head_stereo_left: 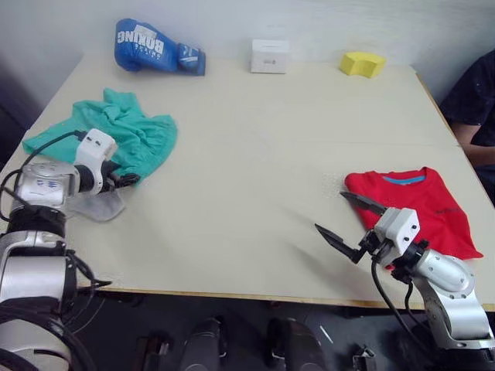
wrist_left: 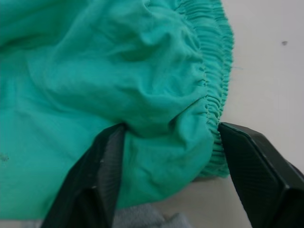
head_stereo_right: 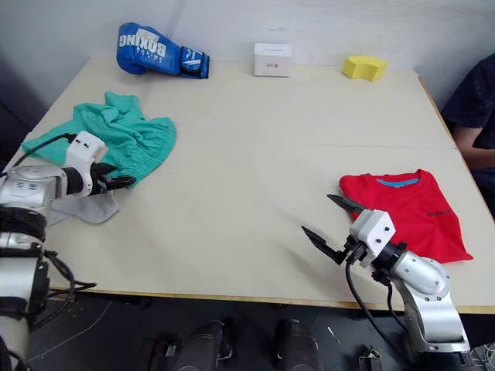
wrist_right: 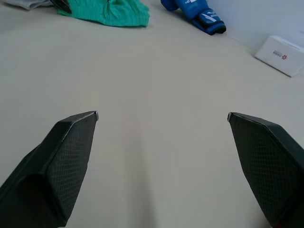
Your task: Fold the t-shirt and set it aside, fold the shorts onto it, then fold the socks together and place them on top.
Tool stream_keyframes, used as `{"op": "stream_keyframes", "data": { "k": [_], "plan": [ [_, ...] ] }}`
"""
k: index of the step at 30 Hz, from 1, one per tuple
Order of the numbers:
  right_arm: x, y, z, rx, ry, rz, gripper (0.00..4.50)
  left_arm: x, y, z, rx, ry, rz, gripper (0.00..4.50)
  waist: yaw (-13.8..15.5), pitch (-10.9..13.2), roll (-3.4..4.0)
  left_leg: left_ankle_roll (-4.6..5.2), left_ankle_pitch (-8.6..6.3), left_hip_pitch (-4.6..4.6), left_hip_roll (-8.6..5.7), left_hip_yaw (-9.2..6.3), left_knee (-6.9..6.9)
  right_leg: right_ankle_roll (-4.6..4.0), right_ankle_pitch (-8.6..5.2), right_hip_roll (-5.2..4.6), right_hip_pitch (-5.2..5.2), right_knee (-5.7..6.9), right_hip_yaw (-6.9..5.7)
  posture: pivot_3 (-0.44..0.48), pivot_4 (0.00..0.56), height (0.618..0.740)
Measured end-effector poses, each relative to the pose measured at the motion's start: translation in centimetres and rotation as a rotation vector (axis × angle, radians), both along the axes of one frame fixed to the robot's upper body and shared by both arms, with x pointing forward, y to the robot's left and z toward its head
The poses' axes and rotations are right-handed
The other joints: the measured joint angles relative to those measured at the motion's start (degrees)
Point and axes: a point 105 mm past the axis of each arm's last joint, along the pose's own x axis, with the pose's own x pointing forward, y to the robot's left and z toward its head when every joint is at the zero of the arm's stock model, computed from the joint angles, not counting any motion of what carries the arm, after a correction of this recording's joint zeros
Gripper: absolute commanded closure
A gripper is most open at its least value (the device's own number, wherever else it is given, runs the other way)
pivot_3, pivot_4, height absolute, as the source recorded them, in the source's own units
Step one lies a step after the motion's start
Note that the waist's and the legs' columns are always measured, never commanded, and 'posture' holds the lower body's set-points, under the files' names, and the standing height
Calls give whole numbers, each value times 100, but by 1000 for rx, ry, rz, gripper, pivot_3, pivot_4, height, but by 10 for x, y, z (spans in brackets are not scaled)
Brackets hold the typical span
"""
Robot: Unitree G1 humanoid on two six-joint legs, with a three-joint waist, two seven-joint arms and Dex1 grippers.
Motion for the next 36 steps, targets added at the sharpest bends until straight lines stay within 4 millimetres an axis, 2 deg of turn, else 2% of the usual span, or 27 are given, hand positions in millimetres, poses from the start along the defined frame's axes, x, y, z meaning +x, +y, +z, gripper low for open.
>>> {"op": "stream_keyframes", "data": {
  "k": [7, 10, 13, 15, 17, 19, 20, 22, 26, 28, 33, 36],
  "plan": [
    [-4, -3, -3, 10, 22, -42, 0, 18, -31, 6, 10, -92, -93, 4477, -2, 4, -10, 41, -41, 0, 6, 1, 53, 7, 0, -45, 5, 10, 54, 0, 150, 740],
    [-7, -5, -4, 8, 33, -55, 0, 27, -51, 31, 20, -187, -178, 4477, 7, 11, -23, 30, -38, -4, 4, 4, 56, 7, 0, -49, 3, 12, 51, 0, 150, 740],
    [-9, -6, -6, 7, 43, -60, 0, 34, -80, 80, 24, -329, -310, 4477, 27, 26, -49, 33, -40, -9, -5, 9, 62, 9, 0, -52, 4, 9, 47, 0, 150, 740],
    [-10, -6, -6, 7, 46, -64, 0, 33, -110, 112, 30, -411, -443, 4477, 43, 26, -50, 42, -45, -9, -13, 18, 65, 18, 0, -52, 5, 7, 46, 0, 150, 740],
    [-10, -7, -7, 8, 53, -72, 0, 27, -144, 136, 4, -480, -589, 4477, 42, 26, -50, 52, -50, -5, -17, 32, 68, 31, 3, -53, 5, 5, 47, 0, 150, 740],
    [-10, -8, -7, 9, 55, -78, 0, 18, -172, 143, -10, -506, -732, 4477, 20, 26, -49, 57, -53, -1, -17, 45, 69, 37, 5, -59, 5, 5, 51, 0, 150, 740],
    [-11, -9, -8, 8, 60, -87, 0, 11, -190, 140, -15, -504, -833, 4477, 8, 26, -49, 57, -53, 0, -17, 49, 69, 39, 5, -55, 5, 5, 51, 0, 150, 740],
    [-13, -10, -8, 7, 64, -98, 0, -1, -213, 128, -24, -470, -966, 4477, -13, 26, -49, 57, -52, 2, -14, 52, 74, 39, 5, -54, 5, 9, 63, 0, 150, 740],
    [-11, -29, -7, 49, 94, -206, 0, -32, -244, 83, 21, -326, -1161, 4477, -95, 26, -48, 47, -45, 13, -3, 65, 76, 38, 4, -41, -1, 32, 116, 0, 150, 740],
    [-9, -39, -4, 59, 97, -251, 0, -50, -267, 59, -17, -262, -1224, 4477, -74, 26, -48, 48, -44, 15, -1, 63, 85, 37, 4, -41, -1, 37, 123, 0, 150, 740],
    [-7, -42, -4, 64, 117, -267, 0, -86, -312, 13, -197, -194, -1268, 3074, -17, 25, -45, 54, -49, 18, -1, 61, 96, 37, 4, -55, 1, 46, 129, 0, 150, 740],
    [-7, -39, 2, 111, 141, -272, 0, -96, -318, -8, -273, -190, -1218, 2102, -19, 24, -43, 57, -51, 19, 1, 60, 96, 37, 4, -61, 0, 48, 125, 0, 150, 740]
  ]
}}
